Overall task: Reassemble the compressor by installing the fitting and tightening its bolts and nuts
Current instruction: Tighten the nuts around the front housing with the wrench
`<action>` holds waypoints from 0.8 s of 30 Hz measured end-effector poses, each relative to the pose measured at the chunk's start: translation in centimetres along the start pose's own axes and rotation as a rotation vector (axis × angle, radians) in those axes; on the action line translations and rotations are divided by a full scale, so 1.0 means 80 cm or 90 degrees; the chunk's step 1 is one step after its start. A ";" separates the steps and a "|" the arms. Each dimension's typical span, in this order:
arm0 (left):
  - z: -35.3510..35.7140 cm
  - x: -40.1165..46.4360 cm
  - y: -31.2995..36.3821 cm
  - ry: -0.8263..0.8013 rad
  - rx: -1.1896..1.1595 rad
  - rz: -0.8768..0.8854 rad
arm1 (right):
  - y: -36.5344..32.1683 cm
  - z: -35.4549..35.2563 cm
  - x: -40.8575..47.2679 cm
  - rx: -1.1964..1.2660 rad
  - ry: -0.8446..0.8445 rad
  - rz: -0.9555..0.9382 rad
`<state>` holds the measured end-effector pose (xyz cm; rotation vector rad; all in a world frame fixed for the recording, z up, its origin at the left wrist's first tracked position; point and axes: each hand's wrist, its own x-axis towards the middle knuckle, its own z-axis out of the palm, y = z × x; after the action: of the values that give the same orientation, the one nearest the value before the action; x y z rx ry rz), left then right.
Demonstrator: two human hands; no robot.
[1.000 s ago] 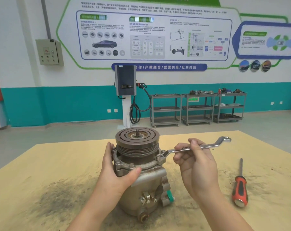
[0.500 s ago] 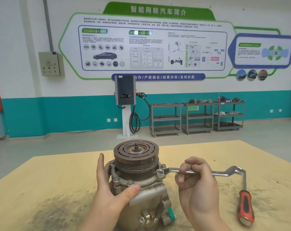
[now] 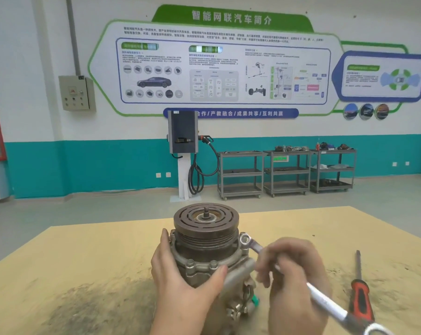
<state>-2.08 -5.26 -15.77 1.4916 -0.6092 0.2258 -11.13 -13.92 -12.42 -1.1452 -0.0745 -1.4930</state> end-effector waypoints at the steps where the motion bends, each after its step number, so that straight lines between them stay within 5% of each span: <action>1: -0.002 0.002 -0.001 0.000 0.008 -0.005 | 0.003 -0.010 0.014 0.036 0.042 0.065; 9: -0.029 0.015 0.005 -0.105 -0.008 -0.040 | 0.026 -0.033 0.064 0.272 0.080 0.472; 14: -0.033 0.013 0.015 -0.173 -0.035 -0.051 | 0.028 -0.031 0.082 0.270 -0.002 0.537; 24: -0.030 0.011 0.021 -0.144 -0.026 -0.043 | 0.034 -0.034 0.093 0.224 -0.071 0.572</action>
<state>-1.63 -2.97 -13.76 1.5072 -0.7375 -0.0088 -9.31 -21.86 -10.30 -0.7997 0.0909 -0.5858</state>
